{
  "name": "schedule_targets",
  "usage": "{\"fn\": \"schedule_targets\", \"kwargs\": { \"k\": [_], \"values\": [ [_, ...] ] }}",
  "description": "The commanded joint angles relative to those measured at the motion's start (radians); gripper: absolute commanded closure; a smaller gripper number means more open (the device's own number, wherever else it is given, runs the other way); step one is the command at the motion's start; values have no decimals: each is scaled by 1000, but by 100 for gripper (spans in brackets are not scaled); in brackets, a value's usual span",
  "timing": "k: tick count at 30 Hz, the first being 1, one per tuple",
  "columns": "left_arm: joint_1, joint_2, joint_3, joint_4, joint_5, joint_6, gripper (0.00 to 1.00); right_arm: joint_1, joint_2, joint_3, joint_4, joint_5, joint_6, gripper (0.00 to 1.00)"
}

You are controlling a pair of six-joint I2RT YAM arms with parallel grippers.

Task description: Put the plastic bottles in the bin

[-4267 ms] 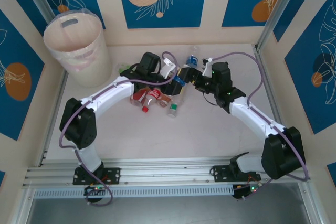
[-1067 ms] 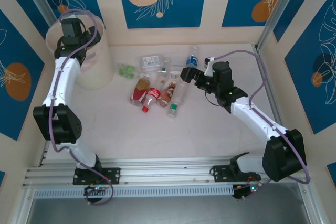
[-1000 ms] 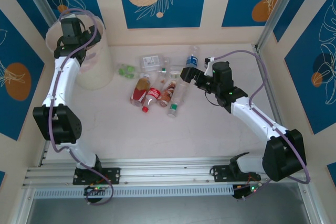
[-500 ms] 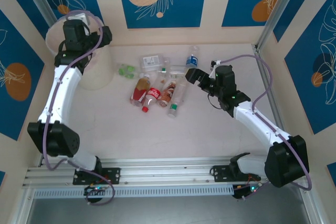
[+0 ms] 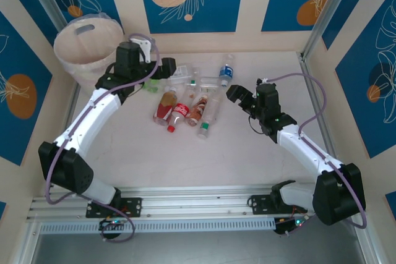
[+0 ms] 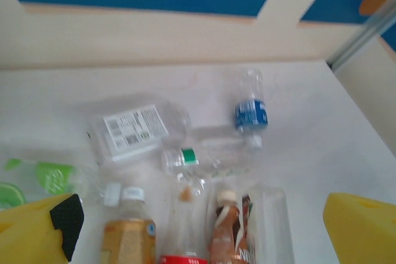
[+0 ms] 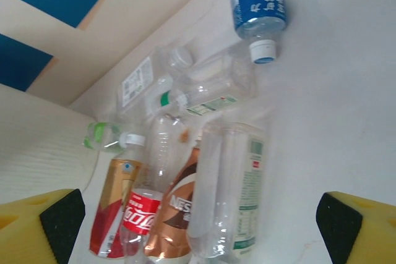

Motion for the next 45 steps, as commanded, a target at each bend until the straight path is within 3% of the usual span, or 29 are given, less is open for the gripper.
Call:
{"fn": "schedule_targets", "kwargs": {
  "k": [1,7,12,18,27,31,37,41,45],
  "values": [
    [-5,28,-55,5,69,-39,0,-12,5,6,-59,11,-1,2],
    [-5,7,-175,44,92,-46,0,-12,118,82,-145,-64,12,4],
    [-4,-3,-228,63,94,-50,0,0,275,196,-191,-205,-1,7],
    [-3,4,-226,41,70,-46,0,69,458,382,-341,-11,-29,0],
    [-2,-21,-251,28,38,-33,0,80,783,717,-556,-19,-37,0],
    [1,-43,-269,29,23,-28,0,92,872,794,-593,-41,-56,6],
    [6,-63,-277,26,28,-7,0,102,887,797,-584,0,-68,25],
    [4,-73,-286,44,93,15,0,103,783,704,-499,38,-80,38],
    [3,-78,-303,81,181,25,0,105,651,564,-358,55,-97,44]
  ]
}}
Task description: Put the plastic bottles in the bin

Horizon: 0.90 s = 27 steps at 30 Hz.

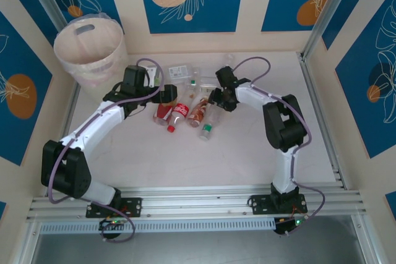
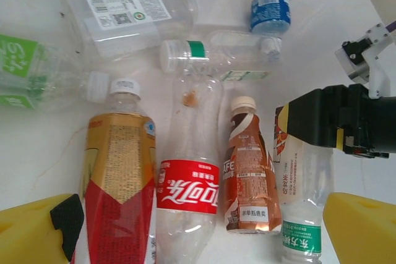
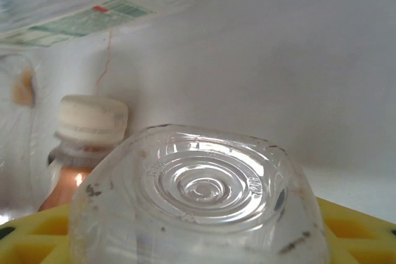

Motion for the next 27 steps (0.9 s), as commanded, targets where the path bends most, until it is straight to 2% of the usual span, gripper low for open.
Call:
{"fn": "schedule_targets", "kwargs": {
  "k": [1,7,10,16,18,21,27],
  "values": [
    [3,-25,-19,47,119,33,0,5,-151,-97,149,28,-30,45],
    [-16,-16,-29,125,317,39,0,13,-366,-348,466,-36,-63,47],
    [-42,-8,-26,142,368,58,0,27,-445,-423,586,-71,-76,47],
    [-131,12,-5,149,445,134,0,86,-541,-471,691,-87,-112,46],
    [-178,17,0,145,421,182,0,106,-558,-464,698,-85,-109,45],
    [-233,35,12,139,324,216,0,130,-570,-450,698,-78,-103,44],
    [-266,82,44,144,153,204,0,157,-582,-422,687,-113,-89,43]
  ]
}}
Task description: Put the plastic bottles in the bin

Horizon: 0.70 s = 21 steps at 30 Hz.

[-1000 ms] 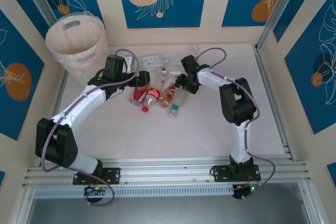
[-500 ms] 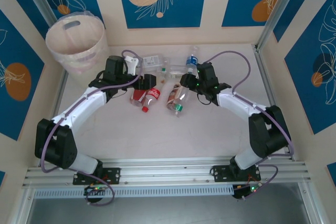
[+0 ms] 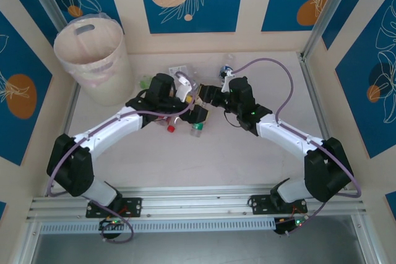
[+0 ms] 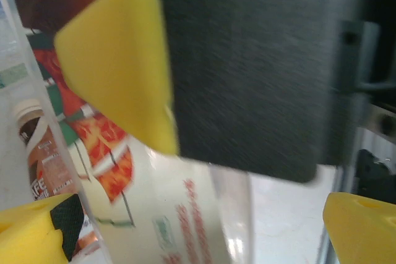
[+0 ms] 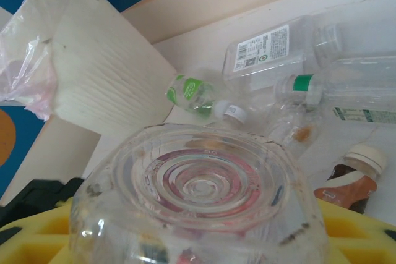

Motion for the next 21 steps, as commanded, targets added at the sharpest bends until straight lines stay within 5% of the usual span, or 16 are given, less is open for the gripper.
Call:
{"fn": "schedule_targets", "kwargs": {
  "k": [1,8,21],
  "values": [
    [-5,29,46,16,-104,20,0,14,-29,40,28,-31,-3,43],
    [-19,75,81,-11,-98,50,5,31,-39,50,17,-39,1,42],
    [-21,98,59,65,-80,19,42,19,-31,124,-39,-158,71,26]
  ]
}}
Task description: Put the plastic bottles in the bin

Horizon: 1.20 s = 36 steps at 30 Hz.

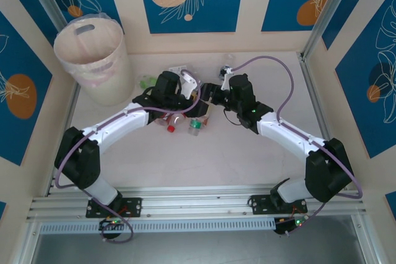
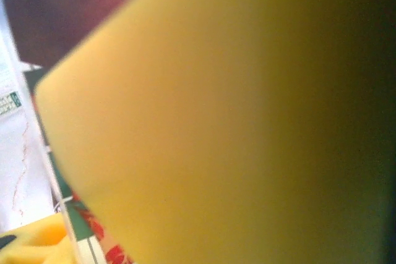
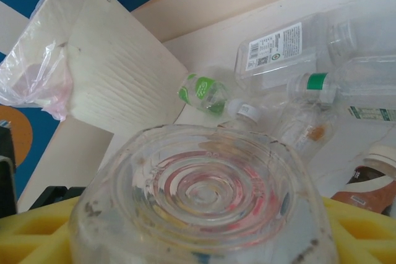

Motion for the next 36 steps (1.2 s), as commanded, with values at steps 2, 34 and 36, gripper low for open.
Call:
{"fn": "schedule_targets", "kwargs": {
  "k": [2,34,36],
  "values": [
    [-1,15,-7,41,-78,3,45,14,-32,86,-7,-118,25,19],
    [64,-164,-126,133,-429,12,100,-165,-311,-108,-150,191,85,0],
    [74,-199,-132,154,-480,23,100,-183,-311,-115,-168,191,106,0]
  ]
}}
